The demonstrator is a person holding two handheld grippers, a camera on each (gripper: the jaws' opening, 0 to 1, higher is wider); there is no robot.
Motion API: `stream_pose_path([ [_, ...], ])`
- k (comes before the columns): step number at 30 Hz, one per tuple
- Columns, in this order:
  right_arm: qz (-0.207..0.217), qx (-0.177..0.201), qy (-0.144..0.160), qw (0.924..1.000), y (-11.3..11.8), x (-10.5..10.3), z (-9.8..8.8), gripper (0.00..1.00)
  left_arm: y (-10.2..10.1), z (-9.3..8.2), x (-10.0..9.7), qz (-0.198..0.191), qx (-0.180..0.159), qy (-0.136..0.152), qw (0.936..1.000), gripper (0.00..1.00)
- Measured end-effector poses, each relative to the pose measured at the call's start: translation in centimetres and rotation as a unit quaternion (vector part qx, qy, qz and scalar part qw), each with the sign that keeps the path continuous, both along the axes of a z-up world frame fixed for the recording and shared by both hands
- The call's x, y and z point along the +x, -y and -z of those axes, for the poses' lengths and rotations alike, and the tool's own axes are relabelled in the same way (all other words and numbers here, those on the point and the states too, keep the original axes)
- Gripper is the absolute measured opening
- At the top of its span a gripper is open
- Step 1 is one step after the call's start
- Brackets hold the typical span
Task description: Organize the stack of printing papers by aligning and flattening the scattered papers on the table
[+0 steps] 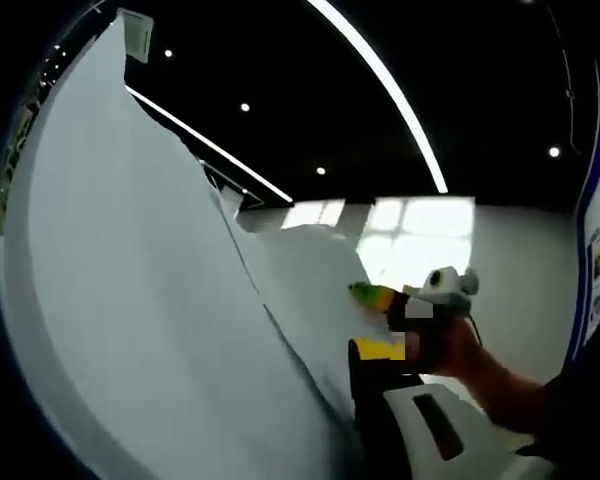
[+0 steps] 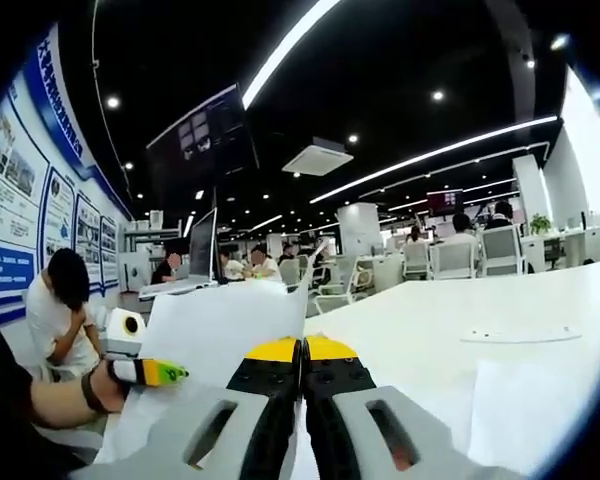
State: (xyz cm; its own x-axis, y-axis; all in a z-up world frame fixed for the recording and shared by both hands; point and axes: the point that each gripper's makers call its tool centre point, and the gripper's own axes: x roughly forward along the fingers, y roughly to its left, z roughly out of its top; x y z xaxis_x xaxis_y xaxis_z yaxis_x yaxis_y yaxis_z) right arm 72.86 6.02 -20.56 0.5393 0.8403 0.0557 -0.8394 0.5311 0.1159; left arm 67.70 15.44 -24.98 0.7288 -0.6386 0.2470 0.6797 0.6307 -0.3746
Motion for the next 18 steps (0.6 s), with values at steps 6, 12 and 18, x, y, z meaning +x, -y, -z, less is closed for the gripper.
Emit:
stream_pose_path([
  [6, 0.004, -0.003, -0.006, 1.0, -0.07, 0.29, 0.51, 0.0, 0.28, 0.01, -0.11, 0.015, -0.005, 0.0, 0.9999, 0.25],
  [12, 0.007, -0.004, 0.001, 1.0, -0.15, 0.45, 0.41, 0.0, 0.07, 0.02, 0.01, 0.018, -0.009, 0.001, 0.9998, 0.26],
  [18, 0.017, -0.003, 0.024, 0.9996, 0.11, 0.48, -0.15, 0.0, 0.31, 0.05, -0.07, 0.021, -0.004, 0.002, 0.9998, 0.25],
])
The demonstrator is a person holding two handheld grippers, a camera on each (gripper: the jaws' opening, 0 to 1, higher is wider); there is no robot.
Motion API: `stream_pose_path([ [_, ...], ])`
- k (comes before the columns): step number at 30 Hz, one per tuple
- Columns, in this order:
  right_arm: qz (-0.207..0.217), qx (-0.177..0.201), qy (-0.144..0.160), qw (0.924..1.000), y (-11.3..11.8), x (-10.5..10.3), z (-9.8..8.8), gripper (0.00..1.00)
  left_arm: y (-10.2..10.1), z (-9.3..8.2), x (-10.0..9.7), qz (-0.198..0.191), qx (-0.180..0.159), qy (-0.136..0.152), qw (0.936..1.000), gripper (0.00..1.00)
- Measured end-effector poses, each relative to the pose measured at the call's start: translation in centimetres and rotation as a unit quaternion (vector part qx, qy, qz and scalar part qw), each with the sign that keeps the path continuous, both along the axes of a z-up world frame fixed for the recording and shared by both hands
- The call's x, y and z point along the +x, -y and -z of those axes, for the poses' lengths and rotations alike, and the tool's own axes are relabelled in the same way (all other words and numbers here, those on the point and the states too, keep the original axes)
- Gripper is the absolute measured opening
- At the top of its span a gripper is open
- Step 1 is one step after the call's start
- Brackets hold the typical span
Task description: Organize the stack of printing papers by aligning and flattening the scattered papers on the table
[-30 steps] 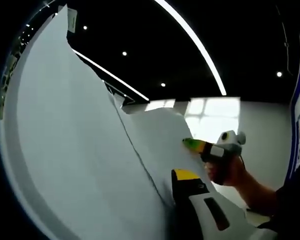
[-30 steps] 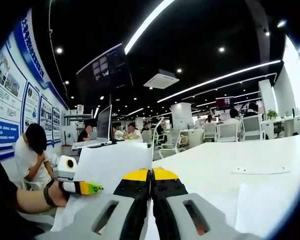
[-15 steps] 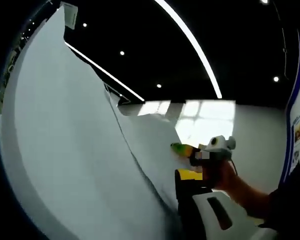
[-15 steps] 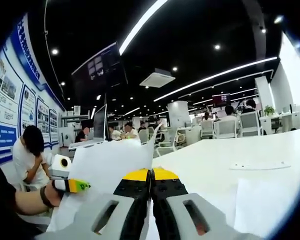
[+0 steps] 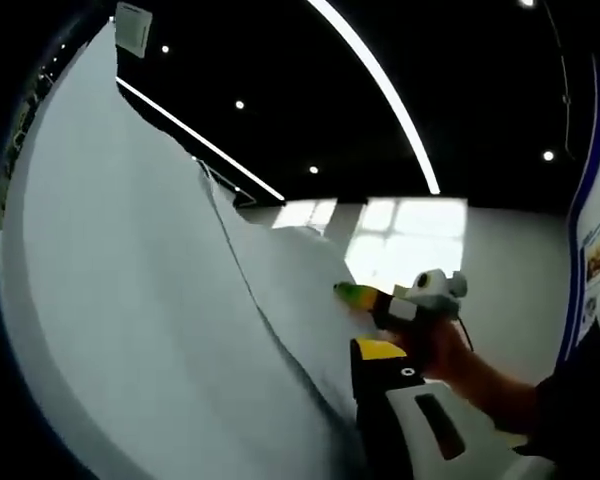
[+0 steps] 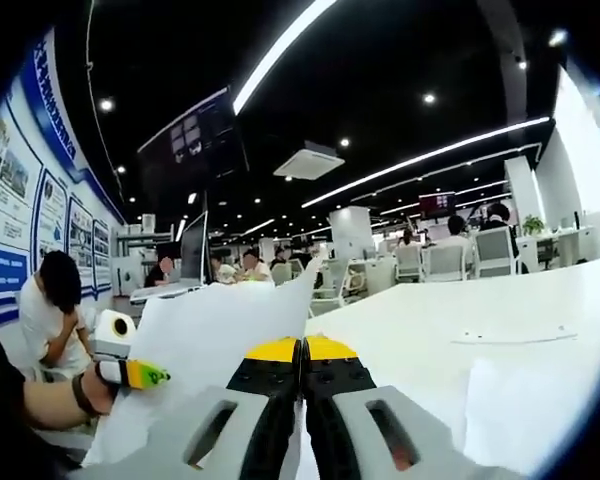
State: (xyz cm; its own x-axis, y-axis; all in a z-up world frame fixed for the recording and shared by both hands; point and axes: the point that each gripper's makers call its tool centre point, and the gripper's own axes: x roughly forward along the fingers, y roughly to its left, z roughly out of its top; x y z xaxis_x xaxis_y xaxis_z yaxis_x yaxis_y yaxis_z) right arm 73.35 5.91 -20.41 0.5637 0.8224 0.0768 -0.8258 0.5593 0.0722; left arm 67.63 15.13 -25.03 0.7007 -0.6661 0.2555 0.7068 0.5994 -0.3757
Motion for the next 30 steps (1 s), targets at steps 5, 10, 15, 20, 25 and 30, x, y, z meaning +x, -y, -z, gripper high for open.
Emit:
stream_pose_path([
  [5, -0.012, 0.044, 0.0, 0.999, -0.2, -0.6, -1.6, 0.0, 0.1, 0.1, 0.1, 0.0, 0.003, 0.0, 1.0, 0.25],
  [10, -0.02, 0.054, 0.0, 0.9983, -0.3, -0.9, -2.1, 0.0, 0.7, 0.0, -0.4, 0.001, 0.004, 0.0, 1.0, 0.25],
  [15, -0.051, 0.095, -0.009, 0.9941, -0.7, -1.9, -3.1, 0.0, 1.3, -0.1, -0.9, 0.005, 0.009, 0.001, 0.9999, 0.26],
  [20, -0.071, 0.139, -0.034, 0.9872, -0.2, -2.1, -4.0, 0.0, 1.6, -0.2, -1.1, 0.006, 0.009, 0.002, 0.9999, 0.26],
  [25, -0.056, 0.115, -0.029, 0.9913, -0.4, -1.7, -3.3, 0.0, 1.9, -0.2, -1.2, 0.011, 0.013, 0.003, 0.9998, 0.26],
  [30, -0.061, 0.103, -0.03, 0.9924, -0.8, -1.7, -2.7, 0.0, 2.0, -0.1, -1.2, 0.018, 0.021, 0.004, 0.9996, 0.27],
])
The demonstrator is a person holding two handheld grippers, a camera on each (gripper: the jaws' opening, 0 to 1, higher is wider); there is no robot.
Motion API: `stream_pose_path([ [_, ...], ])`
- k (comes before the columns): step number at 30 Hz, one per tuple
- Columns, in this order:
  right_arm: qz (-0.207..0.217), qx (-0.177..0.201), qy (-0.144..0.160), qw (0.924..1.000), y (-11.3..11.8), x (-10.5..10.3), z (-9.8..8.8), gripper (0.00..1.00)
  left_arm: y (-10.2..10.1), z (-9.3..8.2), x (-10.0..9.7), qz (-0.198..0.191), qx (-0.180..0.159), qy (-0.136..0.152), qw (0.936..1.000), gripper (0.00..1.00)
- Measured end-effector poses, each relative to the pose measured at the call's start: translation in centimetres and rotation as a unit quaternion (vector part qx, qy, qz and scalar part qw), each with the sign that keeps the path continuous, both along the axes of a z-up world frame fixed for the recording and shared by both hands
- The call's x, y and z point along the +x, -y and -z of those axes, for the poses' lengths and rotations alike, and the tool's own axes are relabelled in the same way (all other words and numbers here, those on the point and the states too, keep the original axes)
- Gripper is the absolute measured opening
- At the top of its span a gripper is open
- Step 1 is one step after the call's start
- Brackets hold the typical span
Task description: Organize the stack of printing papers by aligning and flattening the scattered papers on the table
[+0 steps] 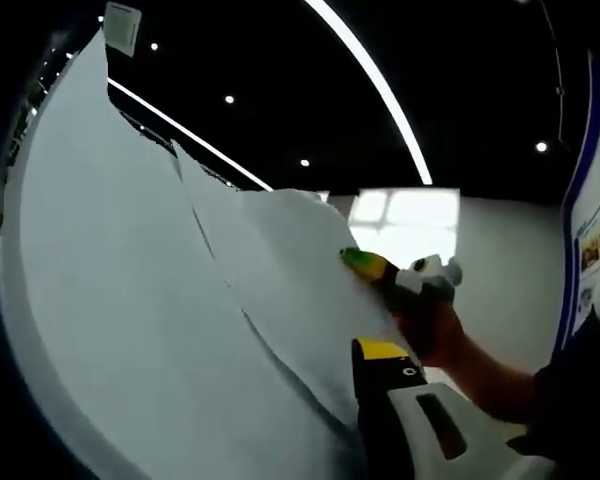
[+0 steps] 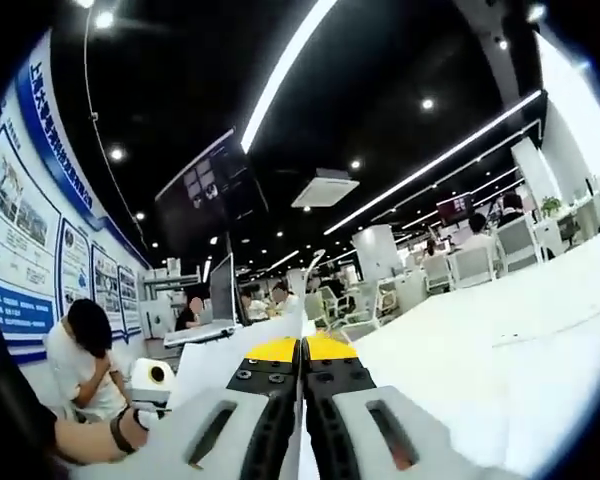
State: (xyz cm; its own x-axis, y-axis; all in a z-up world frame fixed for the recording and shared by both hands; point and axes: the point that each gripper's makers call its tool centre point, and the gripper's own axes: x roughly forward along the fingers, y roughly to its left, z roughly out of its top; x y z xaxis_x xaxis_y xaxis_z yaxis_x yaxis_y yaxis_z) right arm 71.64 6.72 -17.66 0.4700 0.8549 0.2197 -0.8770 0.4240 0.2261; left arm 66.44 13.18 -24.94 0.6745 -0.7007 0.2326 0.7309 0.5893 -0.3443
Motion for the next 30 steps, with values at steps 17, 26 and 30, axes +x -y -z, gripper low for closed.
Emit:
stream_pose_path([
  [17, -0.052, 0.03, 0.035, 0.9976, -0.6, -2.7, -2.1, 0.0, 0.5, -0.3, -0.3, 0.017, -0.009, -0.002, 0.9998, 0.41],
  [26, -0.034, 0.011, 0.034, 0.9988, -0.1, -1.3, -1.2, 0.0, 0.8, -0.5, -0.6, 0.031, -0.017, -0.002, 0.9994, 0.46],
  [30, -0.029, 0.013, 0.028, 0.9991, 0.3, -0.8, -1.3, 0.0, 0.9, -0.6, -0.6, 0.035, -0.023, -0.003, 0.9991, 0.48],
])
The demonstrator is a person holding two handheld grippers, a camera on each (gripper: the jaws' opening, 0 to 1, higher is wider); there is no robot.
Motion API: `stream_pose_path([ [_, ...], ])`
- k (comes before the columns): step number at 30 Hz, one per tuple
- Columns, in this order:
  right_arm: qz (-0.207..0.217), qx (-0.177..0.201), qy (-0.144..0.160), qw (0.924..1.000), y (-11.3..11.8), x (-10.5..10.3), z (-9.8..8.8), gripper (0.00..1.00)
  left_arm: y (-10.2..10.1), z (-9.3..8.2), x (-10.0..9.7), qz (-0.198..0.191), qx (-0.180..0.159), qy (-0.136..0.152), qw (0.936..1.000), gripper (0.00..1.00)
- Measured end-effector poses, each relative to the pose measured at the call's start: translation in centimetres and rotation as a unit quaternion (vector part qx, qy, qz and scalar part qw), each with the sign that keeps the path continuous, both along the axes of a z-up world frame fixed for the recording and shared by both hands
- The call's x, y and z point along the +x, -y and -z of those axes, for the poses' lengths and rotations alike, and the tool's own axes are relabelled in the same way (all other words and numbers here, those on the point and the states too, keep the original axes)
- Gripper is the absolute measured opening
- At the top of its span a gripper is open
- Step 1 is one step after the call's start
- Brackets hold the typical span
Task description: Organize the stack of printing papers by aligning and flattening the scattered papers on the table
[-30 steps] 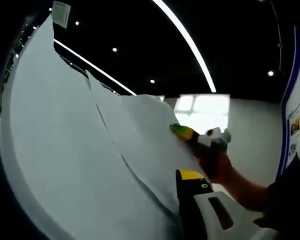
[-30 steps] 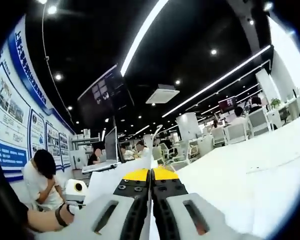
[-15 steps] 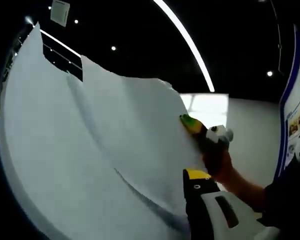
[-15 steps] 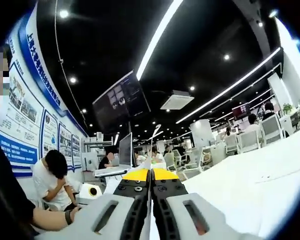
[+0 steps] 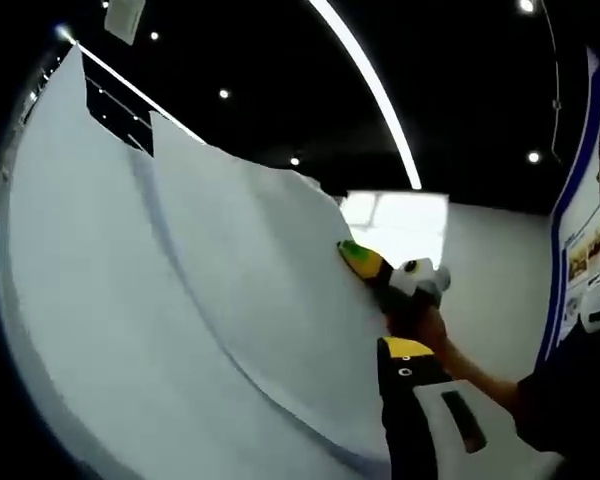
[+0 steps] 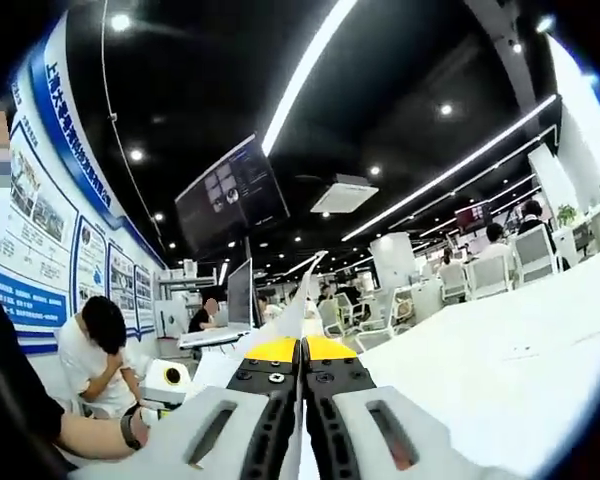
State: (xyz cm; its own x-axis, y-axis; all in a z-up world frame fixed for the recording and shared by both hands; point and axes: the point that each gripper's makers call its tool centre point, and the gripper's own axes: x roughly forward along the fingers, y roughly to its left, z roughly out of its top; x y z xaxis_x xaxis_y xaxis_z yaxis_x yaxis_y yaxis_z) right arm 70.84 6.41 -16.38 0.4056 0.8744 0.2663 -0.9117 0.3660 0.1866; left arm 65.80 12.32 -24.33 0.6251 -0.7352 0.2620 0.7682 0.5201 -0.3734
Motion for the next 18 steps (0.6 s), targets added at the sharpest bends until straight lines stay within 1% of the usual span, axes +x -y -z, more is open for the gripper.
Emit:
stream_pose_path([
  [4, -0.003, -0.002, 0.001, 1.0, -0.5, -0.3, 0.0, 0.0, 0.0, 0.0, 0.0, 0.003, -0.003, -0.001, 1.0, 0.49],
  [6, -0.013, -0.003, -0.003, 0.9999, -1.1, -0.7, 0.2, 0.0, 0.0, 0.0, 0.0, 0.004, -0.004, -0.001, 1.0, 0.49],
  [10, -0.022, -0.011, 0.002, 0.9997, -2.1, -1.4, 0.5, 0.0, -0.1, 0.0, 0.1, 0.004, -0.002, -0.001, 1.0, 0.49],
  [18, -0.027, -0.008, -0.008, 0.9996, -2.4, -1.8, 0.7, 0.0, -0.3, 0.2, 0.3, 0.003, 0.001, 0.0, 1.0, 0.48],
])
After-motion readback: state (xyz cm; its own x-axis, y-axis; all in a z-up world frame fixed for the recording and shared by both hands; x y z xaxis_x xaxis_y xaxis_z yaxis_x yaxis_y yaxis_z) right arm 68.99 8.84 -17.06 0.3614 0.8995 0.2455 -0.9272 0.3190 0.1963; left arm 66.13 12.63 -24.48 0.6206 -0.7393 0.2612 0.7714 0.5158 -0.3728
